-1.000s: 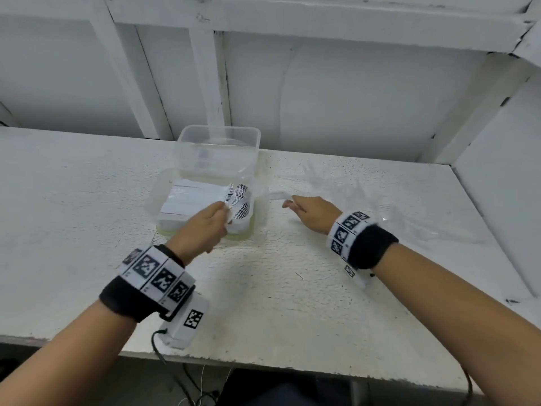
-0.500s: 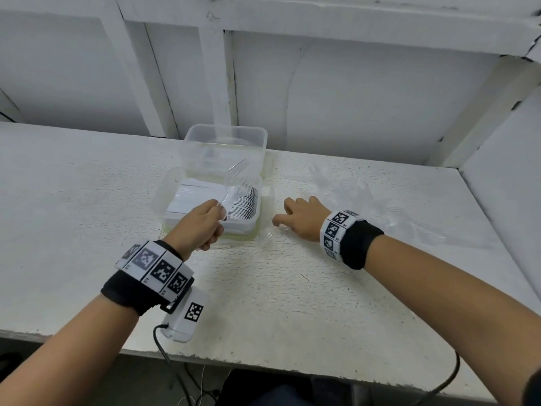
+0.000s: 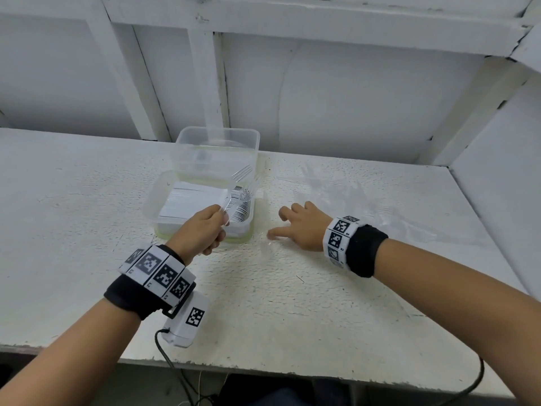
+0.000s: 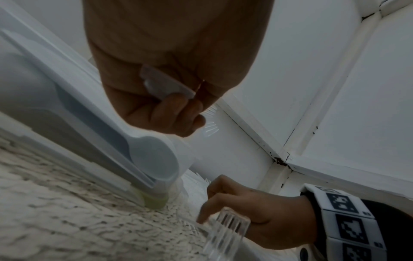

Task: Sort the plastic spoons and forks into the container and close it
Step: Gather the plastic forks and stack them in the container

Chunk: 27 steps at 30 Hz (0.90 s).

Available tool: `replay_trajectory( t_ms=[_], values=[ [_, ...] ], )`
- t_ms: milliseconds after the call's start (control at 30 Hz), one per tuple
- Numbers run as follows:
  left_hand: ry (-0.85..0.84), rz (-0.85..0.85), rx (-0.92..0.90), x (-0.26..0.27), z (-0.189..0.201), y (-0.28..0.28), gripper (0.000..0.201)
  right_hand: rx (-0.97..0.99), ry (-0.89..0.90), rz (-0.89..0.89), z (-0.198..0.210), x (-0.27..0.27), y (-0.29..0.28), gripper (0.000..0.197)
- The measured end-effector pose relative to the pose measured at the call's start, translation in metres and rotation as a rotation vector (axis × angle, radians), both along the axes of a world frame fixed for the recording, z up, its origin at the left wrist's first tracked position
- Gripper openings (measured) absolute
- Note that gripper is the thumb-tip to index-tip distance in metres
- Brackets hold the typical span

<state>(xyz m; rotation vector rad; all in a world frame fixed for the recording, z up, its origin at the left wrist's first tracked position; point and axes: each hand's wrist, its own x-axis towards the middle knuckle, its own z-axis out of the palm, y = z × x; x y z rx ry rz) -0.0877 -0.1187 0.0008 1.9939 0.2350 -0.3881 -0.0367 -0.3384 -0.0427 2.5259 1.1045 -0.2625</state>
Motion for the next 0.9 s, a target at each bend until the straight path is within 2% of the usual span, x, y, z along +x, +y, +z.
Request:
replay_trajectory(
  t_ms=[67, 200, 300, 467, 667, 833, 867, 900],
  values=[
    [0.002, -0.001, 0.003, 0.000, 0.000, 0.000, 0.020, 0.022, 0.023, -0.002, -0.001, -0.003, 0.000, 0.046],
    [-0.001, 0.008, 0.013, 0.000, 0.001, 0.000, 0.018, 0.087, 0.061, -0.081, -0.001, 0.004, 0.001, 0.047],
    [0.003, 0.006, 0.012, 0.001, 0.000, -0.003, 0.018, 0.141, 0.148, -0.145, 0.000, 0.015, 0.008, 0.041],
    [0.010, -0.010, 0.012, 0.001, -0.002, -0.007, 0.018, 0.119, 0.140, -0.060, -0.004, 0.011, 0.018, 0.038],
    [0.007, 0.009, 0.009, -0.003, -0.004, -0.007, 0.019, 0.044, 0.160, 0.009, -0.002, -0.003, 0.004, 0.031],
    [-0.006, 0.025, 0.004, -0.004, -0.003, -0.008, 0.020, 0.041, 0.140, 0.221, -0.018, -0.008, 0.001, 0.048],
    [-0.006, 0.027, 0.001, -0.005, -0.004, -0.008, 0.020, 0.048, 0.120, 0.269, -0.023, -0.007, -0.002, 0.055],
    [-0.005, 0.026, -0.001, -0.005, -0.004, -0.008, 0.020, 0.128, 0.126, 0.251, -0.026, -0.007, -0.004, 0.078]
  ],
)
